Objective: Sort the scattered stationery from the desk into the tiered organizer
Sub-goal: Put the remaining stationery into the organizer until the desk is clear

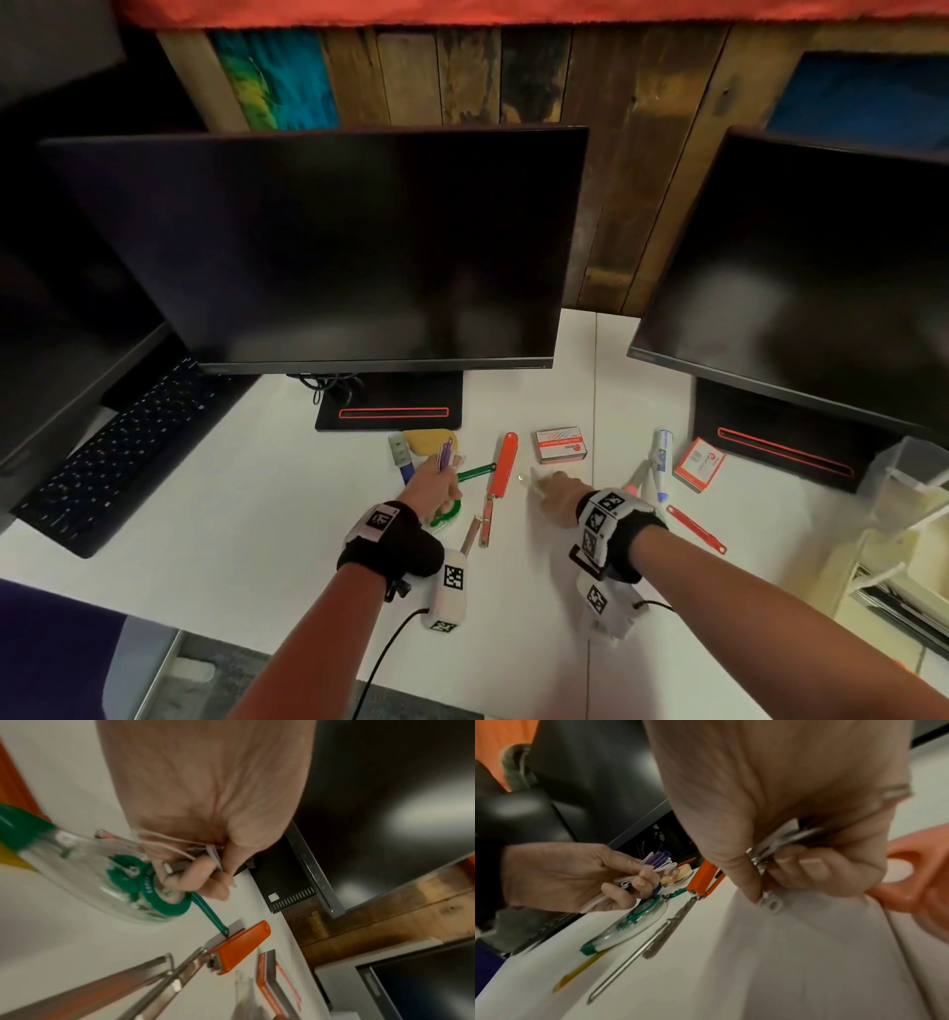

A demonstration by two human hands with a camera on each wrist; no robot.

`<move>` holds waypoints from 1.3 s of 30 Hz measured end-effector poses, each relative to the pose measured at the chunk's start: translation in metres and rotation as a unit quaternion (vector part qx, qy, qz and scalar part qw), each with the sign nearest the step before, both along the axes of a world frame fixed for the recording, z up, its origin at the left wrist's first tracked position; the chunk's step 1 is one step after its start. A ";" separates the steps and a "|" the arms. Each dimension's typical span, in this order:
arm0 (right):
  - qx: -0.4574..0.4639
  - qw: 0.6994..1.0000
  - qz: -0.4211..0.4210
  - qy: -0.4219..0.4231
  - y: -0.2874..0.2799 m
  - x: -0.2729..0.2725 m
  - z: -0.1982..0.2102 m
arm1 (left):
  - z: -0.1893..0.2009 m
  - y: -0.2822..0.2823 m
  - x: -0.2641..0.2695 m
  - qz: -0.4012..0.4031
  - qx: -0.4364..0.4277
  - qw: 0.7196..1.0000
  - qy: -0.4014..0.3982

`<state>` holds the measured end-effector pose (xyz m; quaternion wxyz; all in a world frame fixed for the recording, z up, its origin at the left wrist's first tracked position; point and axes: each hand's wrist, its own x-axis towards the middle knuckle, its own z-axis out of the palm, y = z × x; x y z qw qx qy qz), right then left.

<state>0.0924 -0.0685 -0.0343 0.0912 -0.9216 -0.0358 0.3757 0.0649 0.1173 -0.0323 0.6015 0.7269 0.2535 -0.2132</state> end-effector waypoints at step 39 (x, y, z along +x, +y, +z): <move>0.411 0.795 -0.421 0.146 -0.023 -0.045 0.020 | 0.017 -0.040 0.015 -0.373 0.492 0.785 -0.044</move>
